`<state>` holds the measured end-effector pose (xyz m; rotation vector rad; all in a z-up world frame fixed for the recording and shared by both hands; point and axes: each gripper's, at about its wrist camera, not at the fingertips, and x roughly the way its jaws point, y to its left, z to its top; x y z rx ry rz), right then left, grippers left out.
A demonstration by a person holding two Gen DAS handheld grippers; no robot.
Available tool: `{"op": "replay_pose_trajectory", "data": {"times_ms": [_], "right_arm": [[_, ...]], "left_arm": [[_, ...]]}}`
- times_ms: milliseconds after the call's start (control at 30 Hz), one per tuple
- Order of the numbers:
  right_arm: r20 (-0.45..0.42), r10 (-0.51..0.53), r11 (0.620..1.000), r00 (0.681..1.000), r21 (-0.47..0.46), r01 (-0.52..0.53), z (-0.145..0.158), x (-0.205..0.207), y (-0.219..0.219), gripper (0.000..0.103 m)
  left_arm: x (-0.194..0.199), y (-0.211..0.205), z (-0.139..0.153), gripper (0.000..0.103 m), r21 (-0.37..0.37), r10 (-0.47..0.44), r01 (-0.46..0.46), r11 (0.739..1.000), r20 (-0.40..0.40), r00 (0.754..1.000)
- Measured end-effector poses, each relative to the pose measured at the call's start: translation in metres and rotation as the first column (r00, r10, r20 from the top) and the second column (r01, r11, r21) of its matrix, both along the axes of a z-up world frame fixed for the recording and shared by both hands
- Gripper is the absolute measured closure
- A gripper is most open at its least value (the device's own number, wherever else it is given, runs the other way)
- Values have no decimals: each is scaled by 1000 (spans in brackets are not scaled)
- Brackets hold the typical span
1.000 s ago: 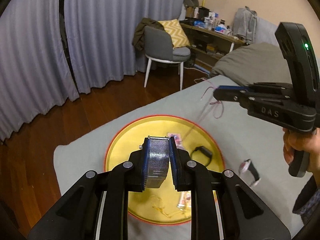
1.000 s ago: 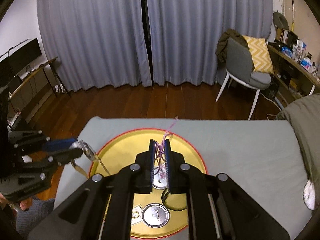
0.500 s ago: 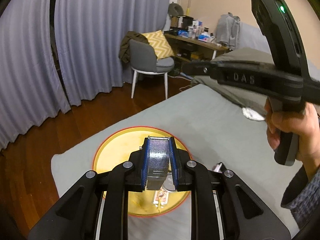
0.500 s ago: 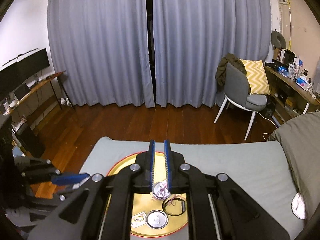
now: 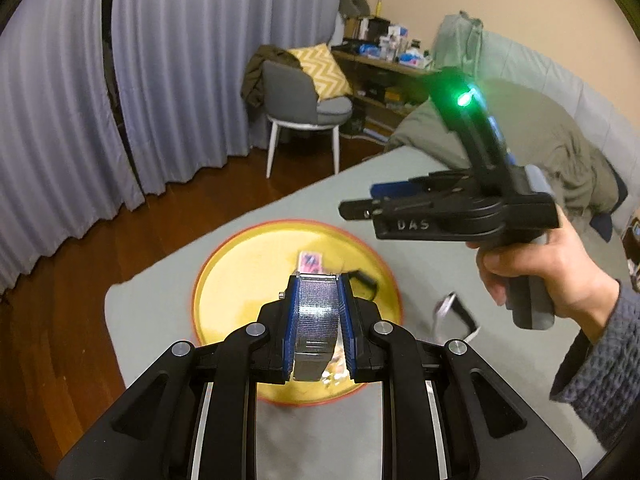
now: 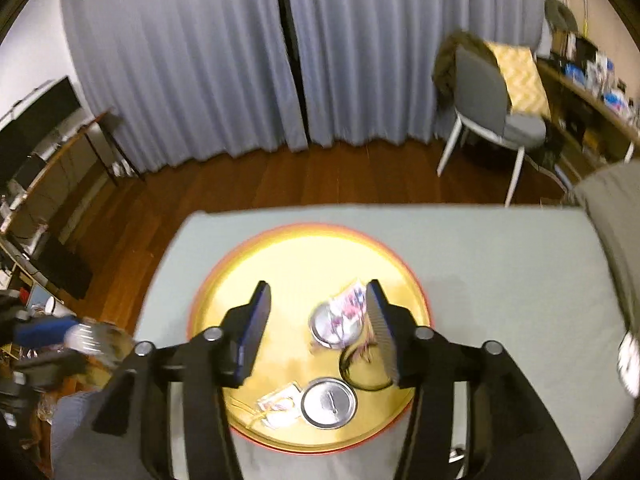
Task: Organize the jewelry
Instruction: 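Carry the mesh watch with left tool while right tool carries the pink cord badge off the tray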
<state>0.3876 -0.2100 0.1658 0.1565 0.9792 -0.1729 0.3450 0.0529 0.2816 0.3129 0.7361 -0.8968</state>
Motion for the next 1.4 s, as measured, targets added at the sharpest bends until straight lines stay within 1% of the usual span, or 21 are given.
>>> {"op": "replay_pose_trajectory", "data": {"times_ms": [33,100,233,367,433,533,567,667,800,833,867,900,933,967,1033,1100,1200,1400], "right_arm": [[-34,-12,1000,999,6,13,-16,5,-4,55],[-81,-31,1000,996,5,31,-36,10,-9,55],[-167,-53,999,985,0,53,-74,23,-20,55],[-236,-68,998,969,-18,66,-105,37,-30,55],[-278,-75,997,958,-31,69,-123,44,-35,55],[-332,-81,997,940,-44,70,-142,52,-40,55],[-348,-86,996,934,-57,71,-149,54,-41,55],[-370,-87,996,925,-54,72,-160,58,-44,55],[-364,-95,995,926,-75,73,-161,62,-44,55],[-364,-95,994,926,-81,70,-161,63,-44,56],[-364,-92,994,927,-87,65,-161,62,-42,60],[-362,-85,994,928,-93,54,-160,63,-40,75],[-368,-69,994,927,-102,34,-160,63,-36,95],[-378,-60,993,924,-119,15,-161,63,-33,101],[-391,-33,987,920,-159,-33,-163,62,-23,100],[-383,-25,986,923,-161,-40,-163,59,-21,100],[-339,-39,992,940,-129,-6,-154,55,-24,101],[-241,-69,996,968,-69,54,-122,52,-36,101]], "left_arm": [[3,0,-7,85,15,0,0,1000,3,1000],[11,0,-20,85,34,0,0,999,-3,1000],[33,0,-46,85,33,12,-10,999,-52,999],[54,2,-72,85,23,26,-24,999,-93,995],[59,3,-84,85,34,31,-28,999,-95,995],[66,0,-97,85,74,32,-27,997,-63,998],[69,-1,-102,85,83,30,-25,996,-63,998],[75,-3,-111,85,84,27,-20,996,-87,996],[76,-2,-119,85,81,26,-18,997,-96,995],[77,-2,-121,85,79,26,-18,997,-100,995],[76,-3,-122,85,78,26,-18,997,-102,994],[77,-4,-124,85,77,26,-18,997,-104,994],[76,-3,-124,85,75,25,-17,997,-104,994],[76,-3,-124,85,74,26,-18,997,-103,994],[77,-2,-125,85,71,28,-21,997,-106,994],[78,0,-124,85,72,32,-25,997,-104,994],[77,1,-121,85,76,35,-27,997,-100,994],[76,5,-117,85,72,48,-41,997,-95,994]]}}
